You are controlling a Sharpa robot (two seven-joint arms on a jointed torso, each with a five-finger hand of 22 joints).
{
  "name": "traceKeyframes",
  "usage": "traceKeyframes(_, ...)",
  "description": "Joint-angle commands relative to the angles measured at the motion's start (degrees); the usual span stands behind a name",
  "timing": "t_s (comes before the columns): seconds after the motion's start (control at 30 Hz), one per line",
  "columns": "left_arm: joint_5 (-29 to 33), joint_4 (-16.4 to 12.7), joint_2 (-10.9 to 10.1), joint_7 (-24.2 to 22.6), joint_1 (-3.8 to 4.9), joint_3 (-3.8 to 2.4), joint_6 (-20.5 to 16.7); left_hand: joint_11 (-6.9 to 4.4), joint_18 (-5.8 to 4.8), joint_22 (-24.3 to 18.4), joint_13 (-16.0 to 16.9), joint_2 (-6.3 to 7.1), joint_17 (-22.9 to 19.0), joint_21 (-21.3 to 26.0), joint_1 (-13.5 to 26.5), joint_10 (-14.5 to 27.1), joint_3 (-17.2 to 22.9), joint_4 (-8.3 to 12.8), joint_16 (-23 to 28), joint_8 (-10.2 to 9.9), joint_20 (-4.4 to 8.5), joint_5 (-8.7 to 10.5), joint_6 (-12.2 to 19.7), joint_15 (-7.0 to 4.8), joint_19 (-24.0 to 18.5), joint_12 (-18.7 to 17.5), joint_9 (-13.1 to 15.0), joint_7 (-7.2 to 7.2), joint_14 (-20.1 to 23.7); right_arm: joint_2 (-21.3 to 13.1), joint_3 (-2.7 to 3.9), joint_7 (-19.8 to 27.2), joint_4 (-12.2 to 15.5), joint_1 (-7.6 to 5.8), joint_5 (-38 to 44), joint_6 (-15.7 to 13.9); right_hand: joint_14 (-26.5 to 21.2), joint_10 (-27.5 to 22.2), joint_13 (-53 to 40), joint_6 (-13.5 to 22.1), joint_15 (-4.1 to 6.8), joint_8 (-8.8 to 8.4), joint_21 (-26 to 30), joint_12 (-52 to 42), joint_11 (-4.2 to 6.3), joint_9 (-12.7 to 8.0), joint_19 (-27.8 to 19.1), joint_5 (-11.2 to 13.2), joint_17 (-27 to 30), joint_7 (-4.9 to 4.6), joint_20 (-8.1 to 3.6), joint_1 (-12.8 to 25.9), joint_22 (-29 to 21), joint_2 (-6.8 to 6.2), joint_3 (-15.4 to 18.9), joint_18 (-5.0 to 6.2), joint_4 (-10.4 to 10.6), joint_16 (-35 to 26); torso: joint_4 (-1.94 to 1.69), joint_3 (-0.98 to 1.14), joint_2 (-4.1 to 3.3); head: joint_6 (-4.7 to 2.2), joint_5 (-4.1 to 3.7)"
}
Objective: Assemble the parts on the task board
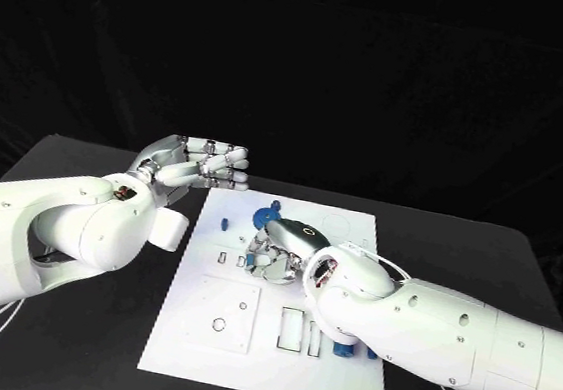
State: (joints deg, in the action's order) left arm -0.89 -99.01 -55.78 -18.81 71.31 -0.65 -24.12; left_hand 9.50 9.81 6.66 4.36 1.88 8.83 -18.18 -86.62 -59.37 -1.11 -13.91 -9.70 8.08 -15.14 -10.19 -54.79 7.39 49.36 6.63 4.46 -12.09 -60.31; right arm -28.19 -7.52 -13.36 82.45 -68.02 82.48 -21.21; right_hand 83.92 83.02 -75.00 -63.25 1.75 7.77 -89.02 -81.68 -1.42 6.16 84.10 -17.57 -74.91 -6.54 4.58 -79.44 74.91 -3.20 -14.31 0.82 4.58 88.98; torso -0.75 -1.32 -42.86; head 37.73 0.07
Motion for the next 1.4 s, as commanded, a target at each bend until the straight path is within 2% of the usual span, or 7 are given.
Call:
traceKeyframes(0.03,0.14,-0.04,0.14,-0.08,0.04,-0.04,1.12,0.00,0.74,-0.07,-0.03,-0.02,0.06,-0.28,-0.28,-0.16,-0.10,0.14,0.38,-0.35,-0.09,0.16,-0.06,-0.05,0.37,-0.36,0.01,-0.13,0.02,0.25,-0.18,-0.97,-0.63,0.46,1.81,1.50,5.61,0.29,-6.55,-0.76,0.51,1.15,0.03,-0.24,-0.03,1.39,5.08,-0.20,-13.10,0.59,-0.44,0.64,14.29,0.22,-0.12,-0.49,0.01,0.10,-0.04,0.01,-0.01,0.09,0.12)
traceKeyframes(0.3,0.14,-0.02,0.12,-0.03,0.04,-0.04,1.12,0.00,0.74,-0.07,-0.03,-0.02,0.06,-0.28,-0.28,-0.16,-0.10,0.14,0.38,-0.35,-0.09,0.16,-0.06,-0.05,0.37,-0.36,0.01,-0.13,0.02,0.46,-0.18,-1.00,-1.82,0.71,2.07,1.85,5.61,0.21,-6.46,-0.57,0.50,1.11,0.06,-0.14,-0.05,1.39,5.05,-0.19,-13.10,0.55,-0.45,1.06,14.27,-0.10,-0.10,-0.48,0.05,0.10,0.04,-0.03,0.03,0.29,0.23)
traceKeyframes(0.53,0.14,0.03,0.08,0.02,0.04,-0.04,1.12,0.00,0.74,-0.07,-0.03,-0.02,0.06,-0.28,-0.28,-0.16,-0.10,0.14,0.38,-0.35,-0.09,0.16,-0.06,-0.05,0.37,-0.36,0.01,-0.13,0.02,0.38,-0.18,-0.71,-1.82,0.74,2.14,2.41,5.59,0.01,-6.29,-0.12,0.40,0.96,0.19,0.07,-0.20,1.34,4.95,-0.25,-13.04,0.37,-0.40,1.93,14.18,-1.00,0.06,-0.45,0.10,0.07,0.03,-0.02,0.01,0.44,0.27)
traceKeyframes(1.1,0.14,0.09,0.07,0.03,0.04,-0.03,1.08,0.01,0.74,-0.08,-0.02,-0.04,0.09,-0.29,-0.31,-0.19,-0.12,0.15,0.41,-0.38,-0.09,0.17,-0.07,-0.05,0.37,-0.40,0.01,-0.14,0.01,0.35,-0.18,-0.57,-1.50,0.75,2.27,2.23,5.59,-0.29,-6.06,0.43,0.16,0.80,0.28,0.37,-0.47,1.28,4.89,-1.47,-13.03,0.08,-0.19,3.95,14.14,-2.70,0.69,-0.42,0.55,0.06,0.05,-0.06,0.04,0.26,0.30)
traceKeyframes(1.4,0.14,0.10,0.04,0.05,0.04,-0.03,1.06,0.01,0.74,-0.08,-0.02,-0.04,0.09,-0.29,-0.31,-0.19,-0.12,0.15,0.41,-0.38,-0.09,0.17,-0.07,-0.05,0.37,-0.40,0.01,-0.14,0.01,0.41,-0.18,-0.40,-1.47,0.76,2.34,1.36,5.54,-1.07,-5.29,2.39,-0.32,-0.22,0.50,1.18,-1.11,0.83,4.72,-1.01,-12.85,-0.68,0.14,5.85,13.99,-4.18,1.82,-0.36,1.22,-0.03,0.04,-0.06,0.05,0.21,0.30)
